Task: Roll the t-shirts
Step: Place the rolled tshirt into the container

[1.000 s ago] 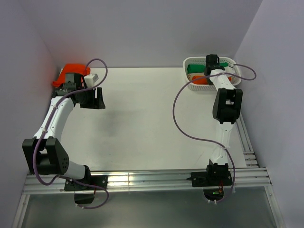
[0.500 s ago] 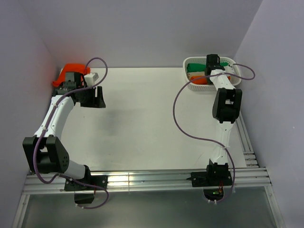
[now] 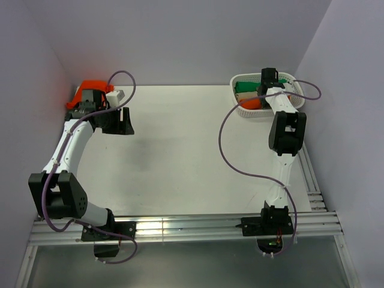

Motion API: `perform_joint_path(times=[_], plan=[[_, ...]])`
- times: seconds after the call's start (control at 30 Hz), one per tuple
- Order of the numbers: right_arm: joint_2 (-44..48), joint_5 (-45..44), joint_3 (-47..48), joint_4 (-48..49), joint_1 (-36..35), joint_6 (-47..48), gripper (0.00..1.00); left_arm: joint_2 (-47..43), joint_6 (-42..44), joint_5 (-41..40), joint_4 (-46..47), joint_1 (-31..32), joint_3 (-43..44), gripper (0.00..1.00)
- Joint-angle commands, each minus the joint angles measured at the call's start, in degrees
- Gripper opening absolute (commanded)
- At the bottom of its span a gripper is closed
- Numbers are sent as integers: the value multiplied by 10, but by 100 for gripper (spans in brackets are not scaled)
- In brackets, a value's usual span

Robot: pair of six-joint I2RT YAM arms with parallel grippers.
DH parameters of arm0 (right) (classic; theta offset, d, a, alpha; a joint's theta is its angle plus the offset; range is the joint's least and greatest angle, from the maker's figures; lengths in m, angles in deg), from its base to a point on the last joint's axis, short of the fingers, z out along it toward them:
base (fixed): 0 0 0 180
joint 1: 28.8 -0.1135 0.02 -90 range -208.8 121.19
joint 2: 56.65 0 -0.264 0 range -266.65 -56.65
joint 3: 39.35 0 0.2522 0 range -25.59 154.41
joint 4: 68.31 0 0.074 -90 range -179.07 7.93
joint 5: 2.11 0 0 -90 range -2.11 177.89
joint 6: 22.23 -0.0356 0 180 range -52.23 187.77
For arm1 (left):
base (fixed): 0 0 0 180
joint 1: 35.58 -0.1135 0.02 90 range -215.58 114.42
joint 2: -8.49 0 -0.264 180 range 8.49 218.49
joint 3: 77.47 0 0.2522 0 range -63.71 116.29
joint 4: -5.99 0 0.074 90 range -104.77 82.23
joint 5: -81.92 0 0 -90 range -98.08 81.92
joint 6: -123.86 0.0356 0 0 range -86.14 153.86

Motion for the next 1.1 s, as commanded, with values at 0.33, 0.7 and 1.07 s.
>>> perform_joint_path(times=[0.33, 0.7, 1.07], plan=[[65, 45, 43, -80, 6, -5, 77, 14, -8, 39, 4, -2, 31, 70], [88, 65, 34, -108, 7, -19, 78, 16, -8, 54, 5, -2, 32, 70], [134, 72, -19, -98, 8, -2, 79, 18, -12, 64, 5, -2, 33, 70]])
